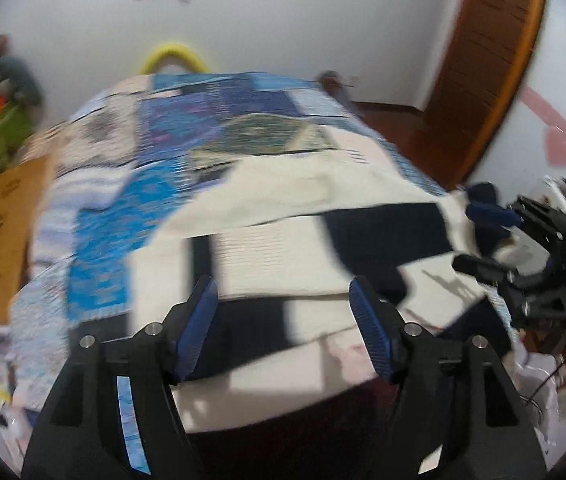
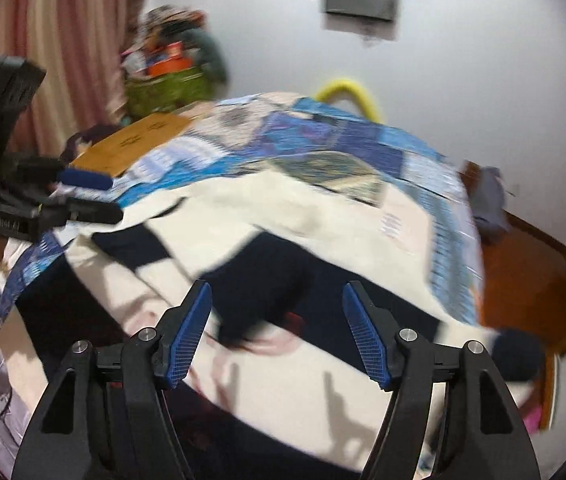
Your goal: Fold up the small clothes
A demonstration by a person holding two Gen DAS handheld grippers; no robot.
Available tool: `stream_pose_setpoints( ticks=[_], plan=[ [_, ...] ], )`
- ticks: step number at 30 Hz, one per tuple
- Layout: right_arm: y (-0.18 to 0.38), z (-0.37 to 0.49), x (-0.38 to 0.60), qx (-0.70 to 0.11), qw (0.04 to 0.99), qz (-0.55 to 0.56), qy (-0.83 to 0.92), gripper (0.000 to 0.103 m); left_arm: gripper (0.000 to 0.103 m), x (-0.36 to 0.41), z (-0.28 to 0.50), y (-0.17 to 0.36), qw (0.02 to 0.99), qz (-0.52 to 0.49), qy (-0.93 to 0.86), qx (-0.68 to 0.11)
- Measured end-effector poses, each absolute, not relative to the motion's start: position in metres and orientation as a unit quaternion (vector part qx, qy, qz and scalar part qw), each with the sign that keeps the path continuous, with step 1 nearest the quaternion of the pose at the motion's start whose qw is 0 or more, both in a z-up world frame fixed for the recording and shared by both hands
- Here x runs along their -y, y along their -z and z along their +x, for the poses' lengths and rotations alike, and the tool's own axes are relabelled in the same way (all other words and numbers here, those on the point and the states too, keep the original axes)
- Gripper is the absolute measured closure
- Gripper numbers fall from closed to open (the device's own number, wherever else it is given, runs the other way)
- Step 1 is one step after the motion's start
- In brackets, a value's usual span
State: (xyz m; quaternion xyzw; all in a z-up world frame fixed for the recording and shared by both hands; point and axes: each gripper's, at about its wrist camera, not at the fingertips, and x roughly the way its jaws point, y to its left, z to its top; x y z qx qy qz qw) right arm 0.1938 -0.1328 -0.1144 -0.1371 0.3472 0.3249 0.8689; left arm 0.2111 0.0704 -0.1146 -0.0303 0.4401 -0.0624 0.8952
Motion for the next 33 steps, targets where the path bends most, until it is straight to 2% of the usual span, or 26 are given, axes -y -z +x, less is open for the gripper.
stream_pose_setpoints(
  ticks=[8,14,20,22,24,33],
  plan=[
    [0.152,0.211,0.05,-0.382,0.819,-0.201,-0.377,0.039,0.035,-0.153,0.212,0.161,0.878,-0.064,-0.045,-0.471],
    [0.177,0.222,0.004,-0.404,0.795,-0.246,-0.379,0.043,0.035,-0.171,0.217,0.208,0.852,-0.091,-0.062,-0.512],
    [0.184,0.223,-0.016,-0.399,0.781,-0.272,-0.396,0.072,0.033,-0.164,0.216,0.23,0.846,-0.083,-0.058,-0.523],
    [0.182,0.223,-0.017,-0.394,0.783,-0.275,-0.395,0.092,0.033,-0.163,0.216,0.23,0.846,-0.083,-0.059,-0.523],
    [0.176,0.225,-0.009,-0.392,0.791,-0.26,-0.391,0.095,0.033,-0.162,0.215,0.231,0.847,-0.083,-0.061,-0.522],
    [0.133,0.226,0.089,-0.361,0.857,-0.154,-0.334,0.096,0.033,-0.16,0.213,0.229,0.844,-0.081,-0.069,-0.525]
  ],
)
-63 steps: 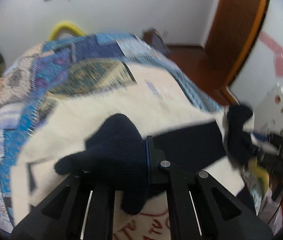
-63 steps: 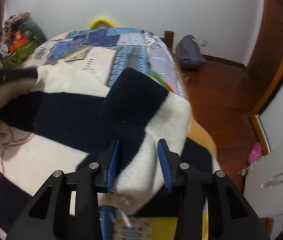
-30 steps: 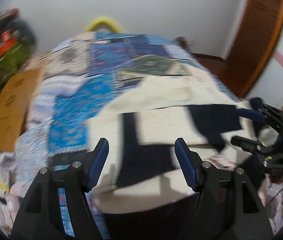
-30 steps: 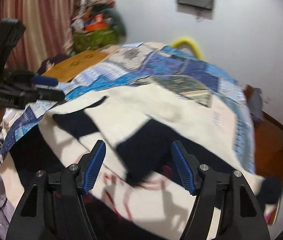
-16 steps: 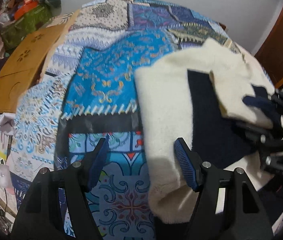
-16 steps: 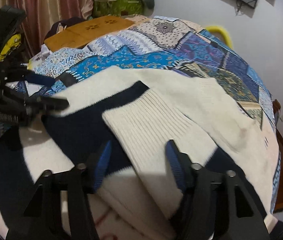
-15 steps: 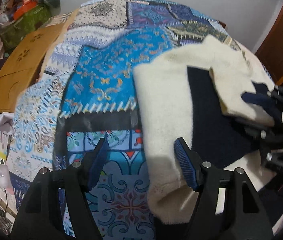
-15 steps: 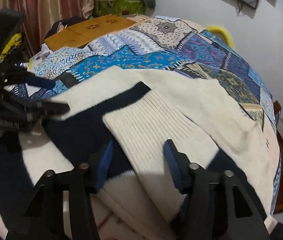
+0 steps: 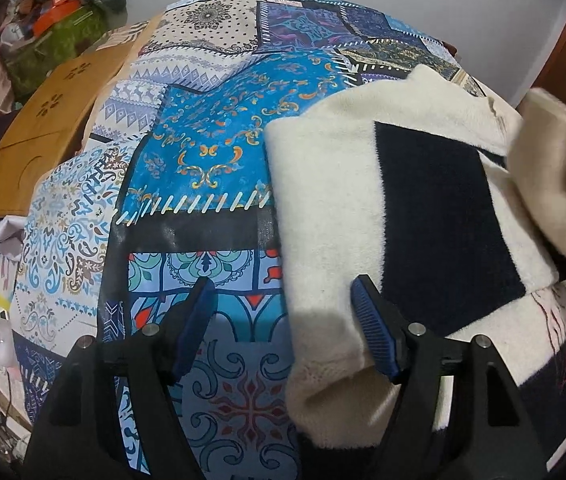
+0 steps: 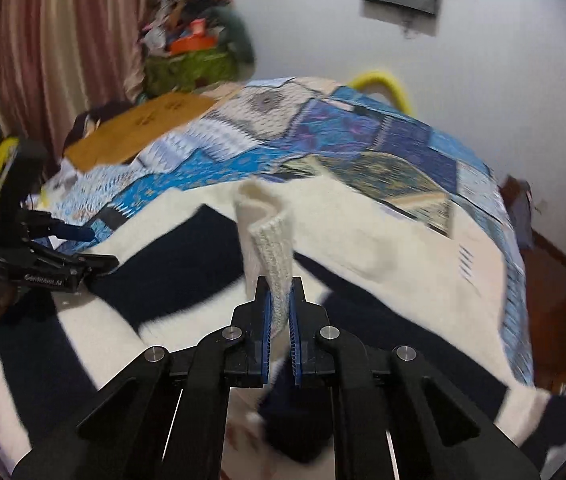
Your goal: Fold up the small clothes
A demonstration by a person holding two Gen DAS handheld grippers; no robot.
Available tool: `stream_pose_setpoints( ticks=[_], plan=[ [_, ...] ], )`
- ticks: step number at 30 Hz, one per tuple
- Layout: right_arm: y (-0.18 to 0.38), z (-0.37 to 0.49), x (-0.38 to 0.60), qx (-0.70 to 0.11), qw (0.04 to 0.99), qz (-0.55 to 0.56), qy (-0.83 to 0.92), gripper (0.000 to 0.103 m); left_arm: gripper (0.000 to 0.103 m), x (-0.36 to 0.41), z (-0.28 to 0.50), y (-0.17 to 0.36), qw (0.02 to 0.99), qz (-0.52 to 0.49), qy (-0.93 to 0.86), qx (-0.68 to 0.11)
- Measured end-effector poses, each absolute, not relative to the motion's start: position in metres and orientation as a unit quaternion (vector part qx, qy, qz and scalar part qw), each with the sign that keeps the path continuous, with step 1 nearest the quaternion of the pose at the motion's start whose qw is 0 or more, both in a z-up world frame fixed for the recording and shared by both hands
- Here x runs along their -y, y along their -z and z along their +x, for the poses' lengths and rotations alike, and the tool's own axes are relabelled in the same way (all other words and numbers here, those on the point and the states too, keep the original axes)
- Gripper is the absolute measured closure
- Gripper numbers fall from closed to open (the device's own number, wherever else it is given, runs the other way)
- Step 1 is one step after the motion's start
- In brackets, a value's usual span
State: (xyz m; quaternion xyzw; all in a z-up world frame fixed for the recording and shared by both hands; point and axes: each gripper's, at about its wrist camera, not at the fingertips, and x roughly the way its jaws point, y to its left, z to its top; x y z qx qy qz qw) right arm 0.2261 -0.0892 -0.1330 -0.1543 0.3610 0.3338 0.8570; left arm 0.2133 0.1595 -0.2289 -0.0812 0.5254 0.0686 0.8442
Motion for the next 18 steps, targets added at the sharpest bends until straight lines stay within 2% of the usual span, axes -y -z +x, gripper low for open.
stream_pose_setpoints(
  ticks=[6,18],
  plan=[
    [0.124,0.224,0.156,-0.364,0.881,-0.129,-0.273,0.096,0.033,-0.15,0.211,0.224,0.846,-0.046,-0.075,-0.526],
    [0.158,0.227,0.243,-0.428,0.884,-0.1,-0.159,0.094,0.033,-0.145,0.211,0.223,0.848,-0.025,-0.089,-0.522]
  ],
)
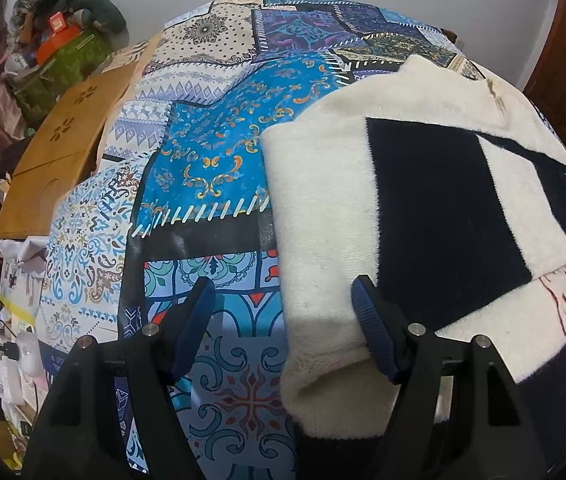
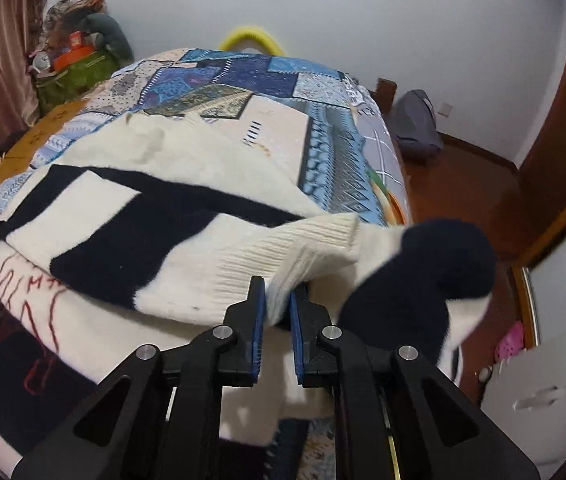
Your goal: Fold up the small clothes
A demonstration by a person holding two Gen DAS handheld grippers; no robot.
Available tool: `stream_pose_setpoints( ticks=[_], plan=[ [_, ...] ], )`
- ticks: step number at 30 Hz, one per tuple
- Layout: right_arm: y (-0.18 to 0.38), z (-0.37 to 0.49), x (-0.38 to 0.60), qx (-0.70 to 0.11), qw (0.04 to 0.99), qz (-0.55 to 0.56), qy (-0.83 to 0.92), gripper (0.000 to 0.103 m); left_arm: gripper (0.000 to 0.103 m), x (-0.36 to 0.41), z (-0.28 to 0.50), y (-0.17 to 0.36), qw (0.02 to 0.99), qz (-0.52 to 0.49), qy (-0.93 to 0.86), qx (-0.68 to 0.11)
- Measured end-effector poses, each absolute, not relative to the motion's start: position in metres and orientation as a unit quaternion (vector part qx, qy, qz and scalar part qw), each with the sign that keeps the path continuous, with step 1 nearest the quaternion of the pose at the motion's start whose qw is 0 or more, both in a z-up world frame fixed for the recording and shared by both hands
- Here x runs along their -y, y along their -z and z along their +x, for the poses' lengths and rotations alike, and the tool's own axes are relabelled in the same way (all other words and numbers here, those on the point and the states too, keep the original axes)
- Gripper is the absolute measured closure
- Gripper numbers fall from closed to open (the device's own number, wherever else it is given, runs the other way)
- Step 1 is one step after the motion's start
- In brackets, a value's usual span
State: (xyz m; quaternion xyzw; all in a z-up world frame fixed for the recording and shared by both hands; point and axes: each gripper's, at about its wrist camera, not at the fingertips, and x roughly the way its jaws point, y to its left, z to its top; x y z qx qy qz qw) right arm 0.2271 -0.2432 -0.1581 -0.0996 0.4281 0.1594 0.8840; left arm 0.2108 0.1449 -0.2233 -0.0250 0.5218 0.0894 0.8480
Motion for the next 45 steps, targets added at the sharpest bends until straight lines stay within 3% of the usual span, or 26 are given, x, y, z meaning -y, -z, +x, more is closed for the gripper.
stream_pose_setpoints(
  ticks=[11,16,20,22,23,38,44,45],
  plan=[
    [0.102,0.207,0.28,-0.36,0.919,-0.079,-0.14,0.09,0.033,-0.141,0.21,0.187,0.858,-0.049,-0.07,-0.506],
    [0.082,0.196,0.31,-0.337,0.933,-0.066,-0.111,0.064,0.033,-0.118,0.217,0.15,0.881,-0.033,-0.056,-0.468],
    [0.087,0.189,0.329,-0.34,0.935,-0.055,-0.09,0.057,0.033,-0.089,0.229,0.135,0.89,-0.03,-0.027,-0.454],
    [0.095,0.184,0.342,-0.347,0.934,-0.044,-0.079,0.044,0.032,-0.072,0.237,0.135,0.891,-0.022,-0.013,-0.453],
    [0.102,0.181,0.35,-0.354,0.932,-0.038,-0.072,0.043,0.031,-0.062,0.241,0.137,0.89,-0.018,-0.006,-0.455],
    [0.231,0.207,0.417,-0.48,0.867,0.127,-0.046,0.043,0.03,0.026,0.275,0.212,0.852,0.027,0.016,-0.522],
    [0.244,0.214,0.406,-0.475,0.867,0.128,-0.075,0.067,0.03,0.037,0.273,0.217,0.856,0.058,0.009,-0.513],
    [0.241,0.212,0.406,-0.47,0.871,0.124,-0.072,0.079,0.03,0.037,0.273,0.217,0.857,0.06,0.009,-0.512]
  ],
)
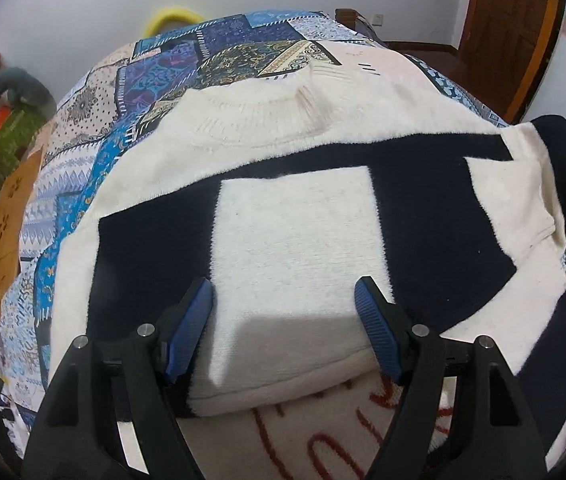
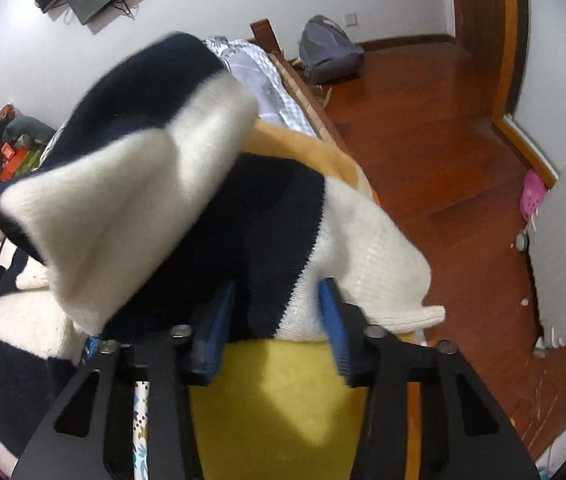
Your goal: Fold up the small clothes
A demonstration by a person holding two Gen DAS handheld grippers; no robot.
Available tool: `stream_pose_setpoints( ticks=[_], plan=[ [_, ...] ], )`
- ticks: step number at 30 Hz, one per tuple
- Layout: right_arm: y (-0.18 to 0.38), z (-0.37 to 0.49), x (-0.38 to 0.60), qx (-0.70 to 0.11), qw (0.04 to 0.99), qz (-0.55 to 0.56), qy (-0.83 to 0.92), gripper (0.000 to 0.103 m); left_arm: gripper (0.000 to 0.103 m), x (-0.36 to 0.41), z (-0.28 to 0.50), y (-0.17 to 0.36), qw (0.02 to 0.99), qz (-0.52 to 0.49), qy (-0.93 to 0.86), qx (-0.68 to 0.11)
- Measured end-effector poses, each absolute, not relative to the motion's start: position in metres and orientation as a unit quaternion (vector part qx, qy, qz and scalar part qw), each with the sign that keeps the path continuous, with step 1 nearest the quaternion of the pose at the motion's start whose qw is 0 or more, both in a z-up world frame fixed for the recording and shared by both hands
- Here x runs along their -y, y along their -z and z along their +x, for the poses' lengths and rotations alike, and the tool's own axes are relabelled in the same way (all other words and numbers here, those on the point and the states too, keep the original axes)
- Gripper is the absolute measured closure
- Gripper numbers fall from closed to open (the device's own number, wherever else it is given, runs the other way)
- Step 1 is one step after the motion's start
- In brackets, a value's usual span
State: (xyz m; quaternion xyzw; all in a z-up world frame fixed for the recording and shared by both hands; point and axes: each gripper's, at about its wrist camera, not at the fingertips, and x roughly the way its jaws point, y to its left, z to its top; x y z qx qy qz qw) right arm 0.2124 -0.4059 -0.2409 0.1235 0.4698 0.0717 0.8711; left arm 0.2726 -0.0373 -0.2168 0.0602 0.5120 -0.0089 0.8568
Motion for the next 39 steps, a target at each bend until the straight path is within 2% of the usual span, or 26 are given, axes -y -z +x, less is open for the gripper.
stream_pose_setpoints(
  ticks=[1,4,11,15,22,27,31,35,36,39],
  plan=[
    [0.238,0.211,0.406,-0.466,0.874,0.12,-0.068,0.087,0.03,0.037,0.272,0.217,0.857,0.06,0.009,-0.512],
    [0.231,0.21,0.405,-0.461,0.877,0.115,-0.068,0.092,0.03,0.033,0.272,0.214,0.857,0.054,0.011,-0.512],
    [0.165,0.208,0.398,-0.392,0.916,0.066,-0.052,0.092,0.03,0.017,0.262,0.196,0.87,0.038,0.005,-0.491],
    [0.111,0.211,0.371,-0.338,0.939,0.0,-0.064,0.092,0.03,-0.001,0.251,0.18,0.879,0.016,0.003,-0.477],
    [0.049,0.221,0.295,-0.274,0.948,-0.029,-0.158,0.092,0.03,-0.032,0.228,0.157,0.892,-0.012,-0.006,-0.451],
    [0.044,0.217,0.213,-0.269,0.93,-0.037,-0.246,0.092,0.03,-0.057,0.21,0.146,0.899,-0.033,-0.014,-0.436],
    [0.066,0.219,0.157,-0.289,0.908,-0.047,-0.301,0.092,0.03,-0.075,0.198,0.144,0.899,-0.049,-0.017,-0.434],
    [0.101,0.219,0.106,-0.334,0.875,-0.057,-0.345,0.091,0.03,-0.089,0.188,0.148,0.897,-0.059,-0.018,-0.439],
    [0.113,0.22,0.096,-0.352,0.864,-0.057,-0.356,0.087,0.03,-0.09,0.187,0.149,0.895,-0.06,-0.017,-0.441],
    [0.133,0.22,0.079,-0.391,0.841,-0.064,-0.367,0.086,0.03,-0.094,0.185,0.155,0.89,-0.06,-0.016,-0.452]
  ],
)
